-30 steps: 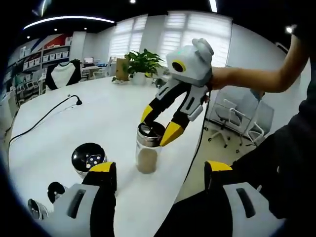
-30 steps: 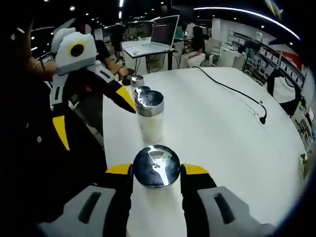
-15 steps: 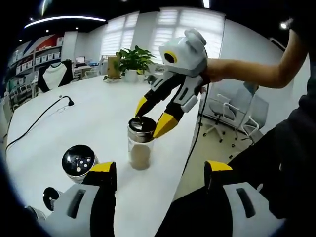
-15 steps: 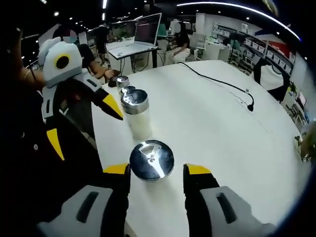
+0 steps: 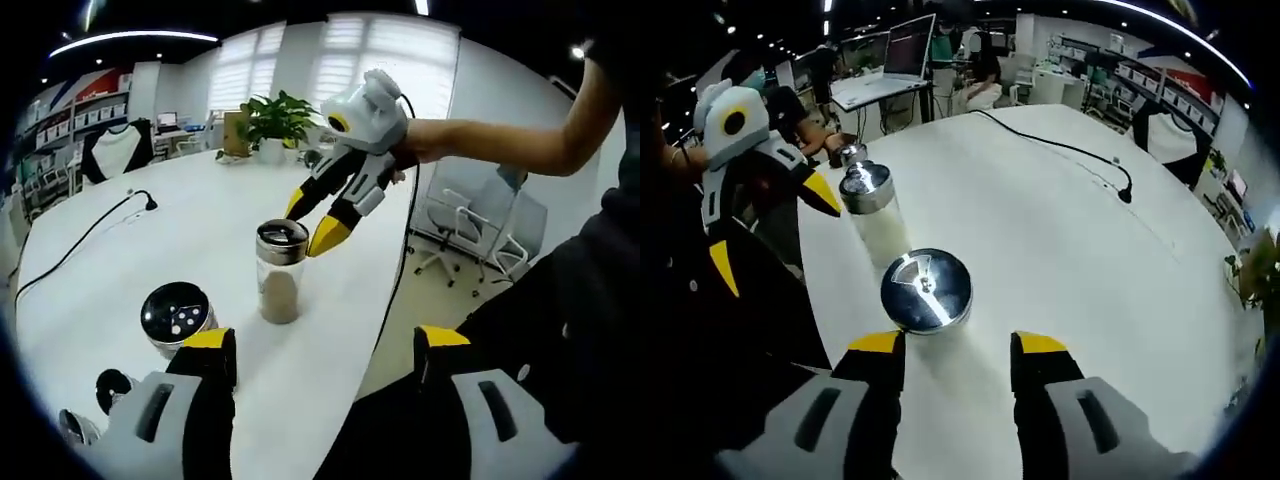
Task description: Rotate the seasoning bottle until the label or dispensing opening points toward the visible target arrow and the bottle remains upright within the marked orientation range
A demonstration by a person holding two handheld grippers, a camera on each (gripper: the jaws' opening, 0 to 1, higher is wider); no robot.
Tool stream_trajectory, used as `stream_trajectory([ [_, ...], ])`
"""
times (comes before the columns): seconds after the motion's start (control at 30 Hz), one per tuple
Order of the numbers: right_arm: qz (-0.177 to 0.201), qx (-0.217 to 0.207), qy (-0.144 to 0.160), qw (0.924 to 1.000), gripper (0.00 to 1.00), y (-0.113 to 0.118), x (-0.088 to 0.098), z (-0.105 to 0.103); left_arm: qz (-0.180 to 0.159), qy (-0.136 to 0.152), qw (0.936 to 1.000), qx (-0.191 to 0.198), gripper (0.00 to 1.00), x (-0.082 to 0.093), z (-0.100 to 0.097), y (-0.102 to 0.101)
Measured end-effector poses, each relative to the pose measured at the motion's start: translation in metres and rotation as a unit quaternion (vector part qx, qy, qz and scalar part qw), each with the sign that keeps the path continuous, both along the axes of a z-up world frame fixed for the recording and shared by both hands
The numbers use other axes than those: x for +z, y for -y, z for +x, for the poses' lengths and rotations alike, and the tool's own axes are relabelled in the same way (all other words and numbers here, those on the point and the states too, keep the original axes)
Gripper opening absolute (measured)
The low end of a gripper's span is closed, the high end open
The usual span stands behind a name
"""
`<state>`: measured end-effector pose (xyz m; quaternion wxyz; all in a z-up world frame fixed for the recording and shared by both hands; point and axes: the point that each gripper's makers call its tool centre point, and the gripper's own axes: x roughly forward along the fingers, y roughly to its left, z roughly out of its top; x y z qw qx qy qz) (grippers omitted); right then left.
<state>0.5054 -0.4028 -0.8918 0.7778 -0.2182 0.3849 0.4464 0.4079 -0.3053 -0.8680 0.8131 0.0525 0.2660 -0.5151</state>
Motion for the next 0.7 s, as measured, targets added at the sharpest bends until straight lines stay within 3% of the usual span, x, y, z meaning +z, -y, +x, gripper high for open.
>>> stream_trajectory([
  [0.37, -0.024, 0.011, 0.01, 0.9996, 0.4, -0.005, -0.002, 0.027, 0.002, 0.005, 0.9999, 0.011, 0.77, 0.005, -0.011, -0.008],
  [0.47, -0.028, 0.012, 0.014, 0.9994, 0.39, -0.008, -0.002, 0.035, -0.042, -0.001, 0.9984, 0.037, 0.77, 0.022, -0.009, -0.011],
  [0.57, -0.034, 0.007, 0.019, 0.9992, 0.39, -0.009, -0.002, 0.044, -0.036, 0.009, 0.9981, 0.05, 0.77, 0.026, -0.007, -0.019],
  [0.7, -0.029, -0.022, 0.032, 0.9988, 0.39, -0.011, 0.0, 0.06, -0.008, 0.014, 0.9976, 0.068, 0.77, 0.018, -0.007, -0.035],
])
